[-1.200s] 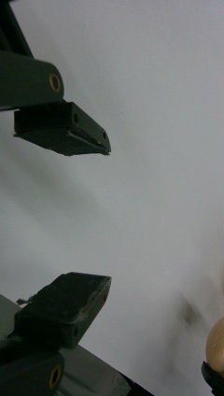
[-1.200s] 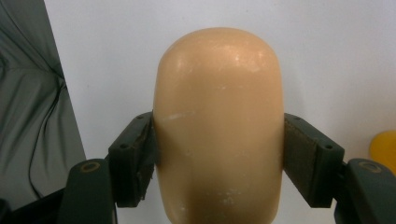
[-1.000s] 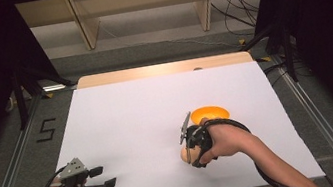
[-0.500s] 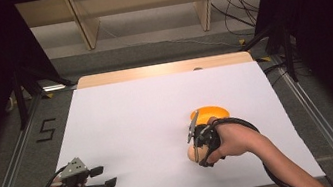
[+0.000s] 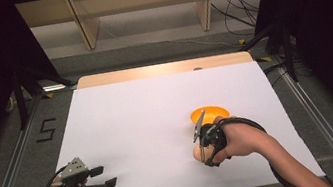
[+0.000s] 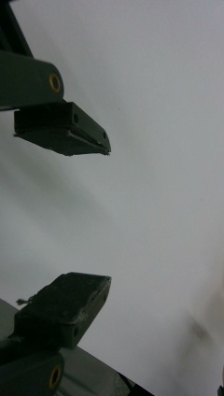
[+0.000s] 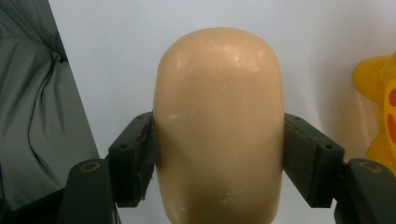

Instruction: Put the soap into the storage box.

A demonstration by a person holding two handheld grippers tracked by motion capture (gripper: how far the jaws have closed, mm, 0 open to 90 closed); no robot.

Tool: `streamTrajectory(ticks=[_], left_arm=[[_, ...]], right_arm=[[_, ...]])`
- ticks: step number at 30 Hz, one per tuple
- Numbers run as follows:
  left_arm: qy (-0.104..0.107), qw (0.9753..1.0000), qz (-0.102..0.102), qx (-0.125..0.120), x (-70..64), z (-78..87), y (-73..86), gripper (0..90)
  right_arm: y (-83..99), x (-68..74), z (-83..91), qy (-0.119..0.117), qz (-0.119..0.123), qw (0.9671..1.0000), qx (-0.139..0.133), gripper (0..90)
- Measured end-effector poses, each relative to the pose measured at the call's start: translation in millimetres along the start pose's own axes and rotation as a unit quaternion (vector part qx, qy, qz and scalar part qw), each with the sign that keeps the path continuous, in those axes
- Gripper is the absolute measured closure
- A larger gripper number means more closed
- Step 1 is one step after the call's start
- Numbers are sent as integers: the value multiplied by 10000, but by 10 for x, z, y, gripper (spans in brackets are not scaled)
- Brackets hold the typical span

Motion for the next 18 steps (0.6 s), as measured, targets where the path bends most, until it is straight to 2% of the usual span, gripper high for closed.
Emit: streamTrajectory(ticks=[1, 3, 4, 6, 7, 9, 10, 12, 13, 15, 17, 18], left_arm=[[20, 10000, -4, 29, 1, 3, 0, 298], [16, 10000, -4, 25, 3, 3, 0, 298], [24, 10000, -7, 39, 4, 4, 1, 298], [12, 10000, 0, 19, 2, -1, 1, 298], [29, 10000, -9, 51, 3, 3, 1, 298], [32, 10000, 21, 9, -4, -3, 0, 297], [35, 10000, 26, 5, -4, -3, 0, 297], [6, 10000, 19, 6, -1, -6, 3, 298], [9, 10000, 20, 7, -1, -7, 3, 298], [16, 10000, 22, -7, -2, -13, 3, 298], [-41, 10000, 14, 11, 3, -17, 4, 298], [29, 10000, 42, -33, -6, -19, 2, 297]], right_arm=[[0, 12, -6, -42, -26, 9999, -103, 332], [20, -10, 0, 23, 43, 10000, -33, 332], [26, 10, 4, -31, -105, 9999, -29, 332], [32, -7, 1, -66, 43, 9999, -117, 332], [52, -26, 8, 24, 43, 10000, -29, 332], [62, -15, 13, 4, -55, 10000, -14, 332], [75, -31, 16, 44, 15, 10000, 6, 332], [90, -30, 25, -6, -47, 10000, 40, 332], [102, -53, 22, 48, 57, 10000, -36, 332], [118, -42, 32, 3, -87, 10000, 22, 332], [135, -71, 25, 49, 19, 10000, -35, 332], [147, -78, 30, 69, 36, 10000, -25, 332]])
Point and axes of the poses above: each handheld gripper's, and its own axes: z roughly backward along the jaws, y roughly out of its underside, x roughly to its left, the point moved 3 cm from there along -z, roughly forward along the jaws, and after that the axes turned 6 degrees about x, right-handed, at the moved point
